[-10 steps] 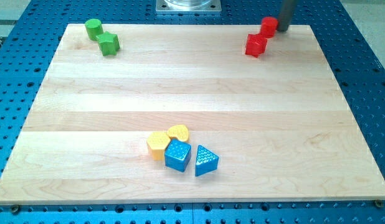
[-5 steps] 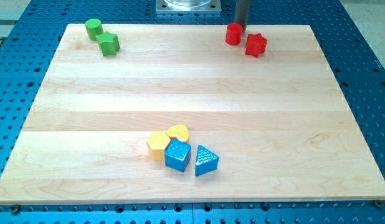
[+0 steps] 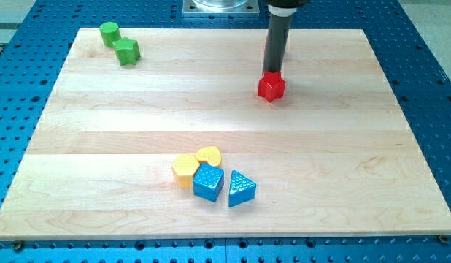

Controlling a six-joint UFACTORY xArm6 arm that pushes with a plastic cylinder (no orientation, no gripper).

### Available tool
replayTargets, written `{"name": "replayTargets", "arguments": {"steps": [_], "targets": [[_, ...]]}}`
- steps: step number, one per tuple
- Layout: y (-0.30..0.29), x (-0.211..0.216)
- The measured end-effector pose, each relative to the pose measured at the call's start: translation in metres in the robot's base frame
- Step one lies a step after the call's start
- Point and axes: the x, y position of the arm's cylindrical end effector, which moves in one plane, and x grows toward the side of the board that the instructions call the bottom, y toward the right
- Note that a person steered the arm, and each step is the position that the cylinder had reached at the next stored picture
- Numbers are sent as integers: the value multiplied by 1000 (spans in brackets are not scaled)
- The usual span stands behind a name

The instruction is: Slide the red star to the right of the yellow heart

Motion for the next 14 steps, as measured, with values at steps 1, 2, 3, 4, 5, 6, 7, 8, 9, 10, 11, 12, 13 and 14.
{"name": "replayTargets", "arguments": {"steps": [1,2,3,4,5,6,7,8,9,10,11,12,13,14], "targets": [[-10,38],[-47,95],[-22,119],[-22,69],[6,100],[2,135],[-40,173],[-5,173],[-6,202],[-27,203],[-32,202],[-47,192],[-58,172],[-5,128]]}}
